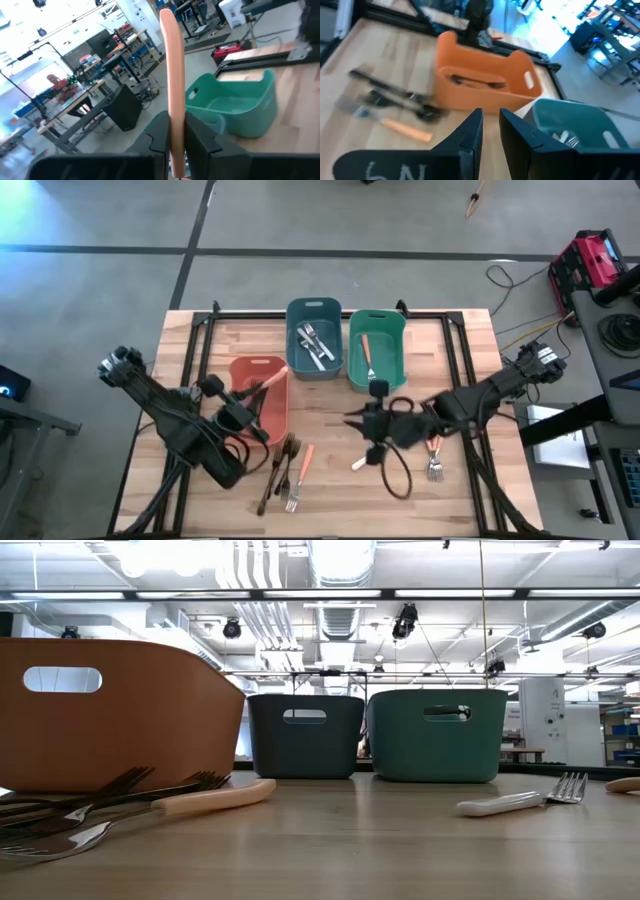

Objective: Sort silverware by color (type)
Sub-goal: Put the orange fork into the green bin

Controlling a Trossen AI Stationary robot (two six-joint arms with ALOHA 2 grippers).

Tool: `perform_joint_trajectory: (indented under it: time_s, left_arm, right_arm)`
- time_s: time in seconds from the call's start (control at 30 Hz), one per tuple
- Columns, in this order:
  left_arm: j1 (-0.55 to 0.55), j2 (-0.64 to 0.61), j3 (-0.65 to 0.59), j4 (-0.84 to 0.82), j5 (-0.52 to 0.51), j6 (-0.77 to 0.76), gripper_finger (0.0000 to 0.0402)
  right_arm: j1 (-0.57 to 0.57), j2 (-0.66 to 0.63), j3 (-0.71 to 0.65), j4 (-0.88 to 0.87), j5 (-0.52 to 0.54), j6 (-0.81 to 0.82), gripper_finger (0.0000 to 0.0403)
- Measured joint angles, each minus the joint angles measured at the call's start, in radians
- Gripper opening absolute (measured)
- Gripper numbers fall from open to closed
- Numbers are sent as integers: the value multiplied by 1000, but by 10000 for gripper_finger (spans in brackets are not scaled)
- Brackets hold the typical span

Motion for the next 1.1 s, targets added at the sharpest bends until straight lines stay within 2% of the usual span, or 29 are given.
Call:
perform_joint_trajectory:
  time_s: [0.13,0.27,0.43,0.57,0.73,0.83,0.97,1.1]
  left_arm:
    - [31,-98,-1,0,-33,143,20]
    - [81,-176,50,1,-37,284,20]
    - [140,-218,172,43,109,337,20]
    - [129,-219,193,166,184,412,20]
    - [116,-219,120,504,368,721,20]
    - [117,-226,40,757,481,911,20]
    - [126,-274,-120,1125,636,1120,20]
    - [127,-337,-322,1455,680,1219,20]
  right_arm:
    - [-95,-2,37,7,-61,-52,56]
    - [-182,-2,93,5,-71,-85,56]
    - [-270,-3,158,5,-132,-99,57]
    - [-308,-4,171,7,-235,-110,56]
    - [-332,-2,166,13,-417,-120,57]
    - [-334,-1,151,58,-435,-121,56]
    - [-333,0,107,168,-446,-142,56]
    - [-333,0,27,358,-553,-152,56]
